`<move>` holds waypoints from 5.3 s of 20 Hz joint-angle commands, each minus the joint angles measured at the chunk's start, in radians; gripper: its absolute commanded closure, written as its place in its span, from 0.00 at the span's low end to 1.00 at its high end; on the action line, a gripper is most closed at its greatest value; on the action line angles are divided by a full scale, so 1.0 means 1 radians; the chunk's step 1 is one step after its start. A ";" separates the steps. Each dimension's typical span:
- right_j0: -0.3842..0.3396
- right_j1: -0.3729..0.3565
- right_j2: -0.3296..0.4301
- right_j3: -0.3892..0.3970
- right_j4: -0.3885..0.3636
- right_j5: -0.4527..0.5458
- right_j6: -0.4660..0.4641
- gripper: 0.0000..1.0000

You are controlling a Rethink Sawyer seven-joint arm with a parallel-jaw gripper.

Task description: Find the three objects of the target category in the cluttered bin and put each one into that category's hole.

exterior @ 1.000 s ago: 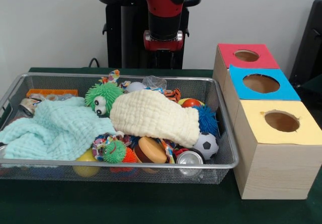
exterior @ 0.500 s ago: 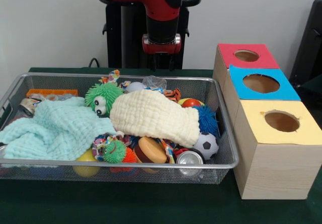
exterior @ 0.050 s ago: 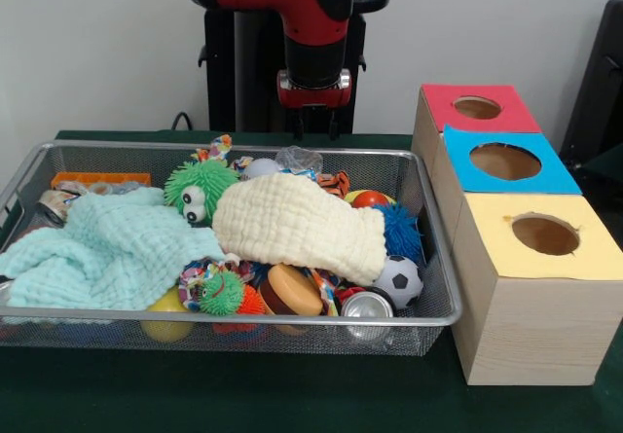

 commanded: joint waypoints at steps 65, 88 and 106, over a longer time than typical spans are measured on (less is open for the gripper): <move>-0.122 -0.196 0.194 -0.155 -0.044 0.142 -0.009 0.00; -0.146 -0.067 0.157 -0.127 -0.205 -0.086 0.077 0.00; -0.122 0.059 0.065 -0.163 -0.271 -0.216 0.098 0.00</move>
